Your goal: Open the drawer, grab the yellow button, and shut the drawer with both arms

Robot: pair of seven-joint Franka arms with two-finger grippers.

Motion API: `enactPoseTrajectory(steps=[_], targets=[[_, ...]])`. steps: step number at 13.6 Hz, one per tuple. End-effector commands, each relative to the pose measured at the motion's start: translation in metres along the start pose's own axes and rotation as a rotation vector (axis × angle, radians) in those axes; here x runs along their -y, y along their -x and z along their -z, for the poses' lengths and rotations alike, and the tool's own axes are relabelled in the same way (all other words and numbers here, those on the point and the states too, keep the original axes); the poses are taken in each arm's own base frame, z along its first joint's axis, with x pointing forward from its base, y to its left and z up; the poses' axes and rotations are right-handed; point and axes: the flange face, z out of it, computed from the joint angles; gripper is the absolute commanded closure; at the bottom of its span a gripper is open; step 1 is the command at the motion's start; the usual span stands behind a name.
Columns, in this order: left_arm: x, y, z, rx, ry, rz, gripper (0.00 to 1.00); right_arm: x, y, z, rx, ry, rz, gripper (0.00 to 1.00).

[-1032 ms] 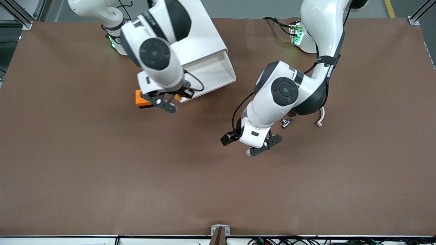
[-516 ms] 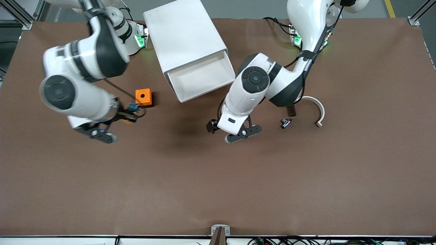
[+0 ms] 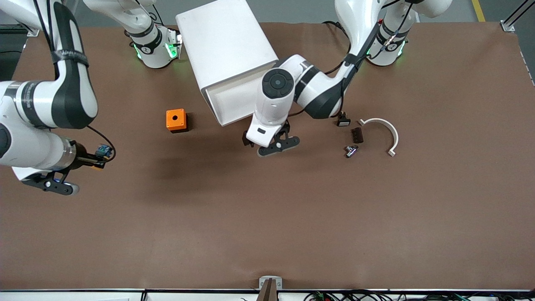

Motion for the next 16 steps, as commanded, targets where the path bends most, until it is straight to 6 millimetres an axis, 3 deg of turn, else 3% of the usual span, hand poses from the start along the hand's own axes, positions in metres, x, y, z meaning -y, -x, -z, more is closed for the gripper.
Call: enactPoseTrajectory(steps=[1,4,7,10,13,16], targets=[[0.006,0.025,0.009,0.004,-0.053,0.0,0.0,-0.068,-0.016,-0.045,-0.016,-0.011,0.062,1.0],[0.001,0.052,0.003,0.03,-0.096,-0.01,0.0,-0.144,-0.035,-0.096,-0.039,-0.024,0.131,1.0],[-0.008,0.078,-0.002,0.038,-0.103,-0.009,0.0,-0.185,-0.046,-0.136,-0.046,-0.025,0.132,1.0],[-0.016,0.107,-0.011,0.051,-0.116,-0.006,0.0,-0.201,-0.057,-0.17,-0.069,-0.017,0.116,1.0],[-0.021,0.124,-0.019,0.086,-0.118,0.008,0.0,-0.2,-0.064,-0.195,-0.084,-0.011,0.118,1.0],[-0.023,0.134,-0.021,0.169,-0.095,0.044,0.0,-0.203,-0.067,-0.202,-0.099,-0.008,0.114,1.0]])
